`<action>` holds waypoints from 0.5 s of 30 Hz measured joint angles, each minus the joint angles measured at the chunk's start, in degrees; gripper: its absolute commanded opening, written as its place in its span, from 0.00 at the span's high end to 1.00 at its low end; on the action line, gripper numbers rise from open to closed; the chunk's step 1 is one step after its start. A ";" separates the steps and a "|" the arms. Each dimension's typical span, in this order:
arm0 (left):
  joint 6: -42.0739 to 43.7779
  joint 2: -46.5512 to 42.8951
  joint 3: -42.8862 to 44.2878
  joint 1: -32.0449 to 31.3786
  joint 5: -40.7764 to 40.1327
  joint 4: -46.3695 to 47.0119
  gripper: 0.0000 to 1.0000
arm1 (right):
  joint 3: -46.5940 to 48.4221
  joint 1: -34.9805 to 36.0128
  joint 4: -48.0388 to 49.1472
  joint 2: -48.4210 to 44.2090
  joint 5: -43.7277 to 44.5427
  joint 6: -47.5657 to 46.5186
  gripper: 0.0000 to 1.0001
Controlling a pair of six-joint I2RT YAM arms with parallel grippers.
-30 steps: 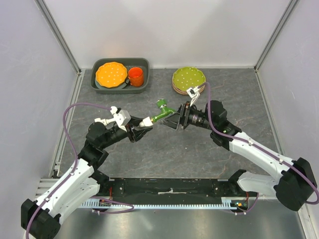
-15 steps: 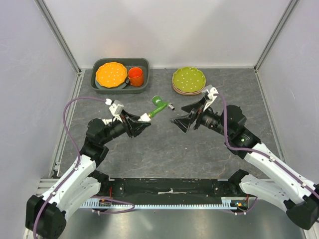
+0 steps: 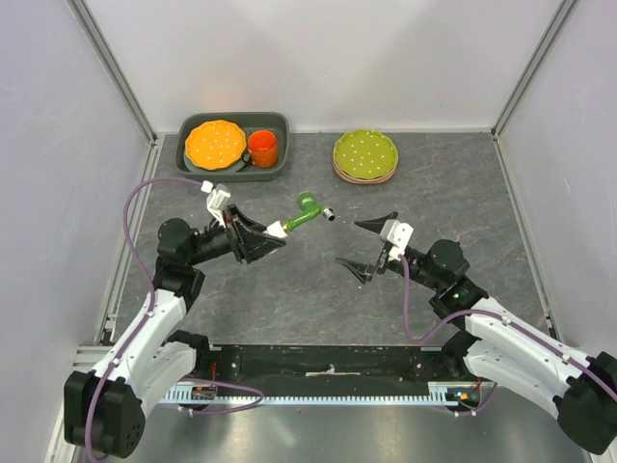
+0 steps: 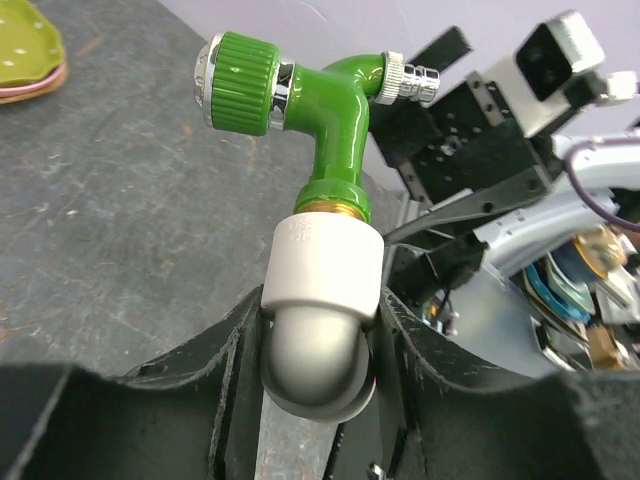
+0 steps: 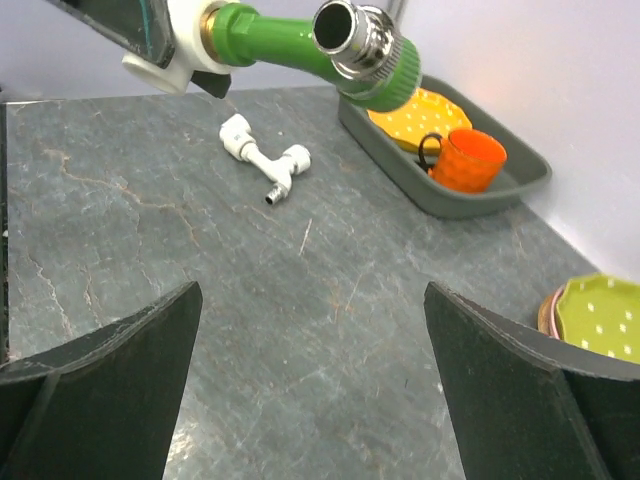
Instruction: Install the water faucets
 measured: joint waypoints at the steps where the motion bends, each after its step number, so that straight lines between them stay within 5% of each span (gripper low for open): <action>1: 0.02 0.28 0.68 0.09 1.31 -0.44 0.98 | -0.04 0.00 0.57 1.09 -1.05 -1.53 0.03; 15: 2.49 0.35 6.40 0.13 15.58 -7.58 0.98 | 3.50 0.00 4.76 4.35 -12.76 -14.10 0.08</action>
